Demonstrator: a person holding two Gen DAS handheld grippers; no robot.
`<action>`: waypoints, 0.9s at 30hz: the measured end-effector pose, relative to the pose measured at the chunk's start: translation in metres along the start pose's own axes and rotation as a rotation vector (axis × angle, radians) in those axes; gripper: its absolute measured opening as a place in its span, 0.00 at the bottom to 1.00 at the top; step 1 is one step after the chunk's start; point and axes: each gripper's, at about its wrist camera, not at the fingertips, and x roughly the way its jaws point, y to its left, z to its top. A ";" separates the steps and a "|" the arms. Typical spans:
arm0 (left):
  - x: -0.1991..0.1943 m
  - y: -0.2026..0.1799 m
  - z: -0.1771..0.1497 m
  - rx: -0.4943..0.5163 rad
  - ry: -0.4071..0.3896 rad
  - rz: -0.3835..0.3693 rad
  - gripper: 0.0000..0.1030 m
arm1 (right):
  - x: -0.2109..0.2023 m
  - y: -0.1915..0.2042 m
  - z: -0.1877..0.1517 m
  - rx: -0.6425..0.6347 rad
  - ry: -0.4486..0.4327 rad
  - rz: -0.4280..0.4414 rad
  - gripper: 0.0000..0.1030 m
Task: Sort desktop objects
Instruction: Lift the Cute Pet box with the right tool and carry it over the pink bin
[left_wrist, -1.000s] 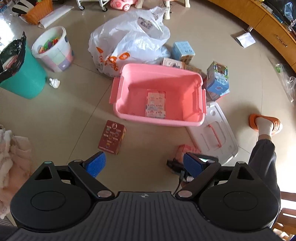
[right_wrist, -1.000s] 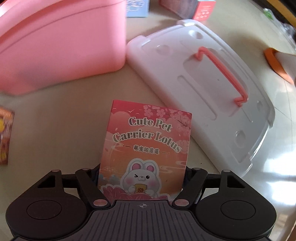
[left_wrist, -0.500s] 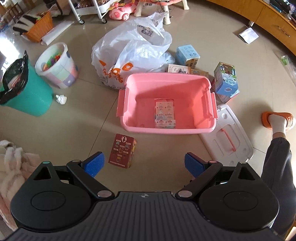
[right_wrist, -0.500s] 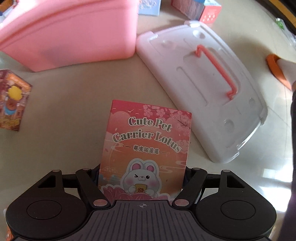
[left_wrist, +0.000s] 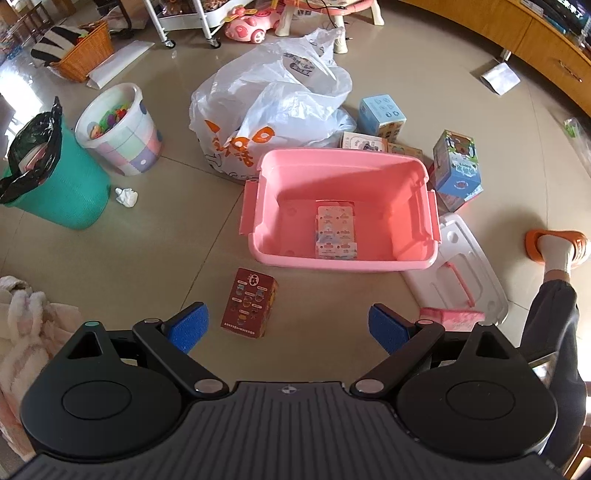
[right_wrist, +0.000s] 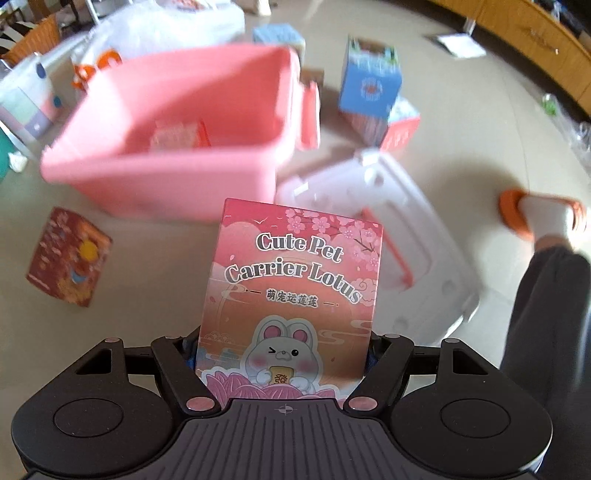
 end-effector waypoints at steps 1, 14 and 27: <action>0.000 0.003 0.000 -0.006 0.001 -0.002 0.93 | -0.005 0.000 0.006 -0.007 -0.009 -0.001 0.67; 0.016 0.043 -0.004 -0.077 0.050 -0.006 0.94 | -0.057 0.009 0.085 -0.072 -0.119 0.000 0.67; 0.036 0.052 -0.002 -0.099 0.125 -0.042 0.94 | -0.011 0.056 0.168 -0.133 -0.095 0.018 0.67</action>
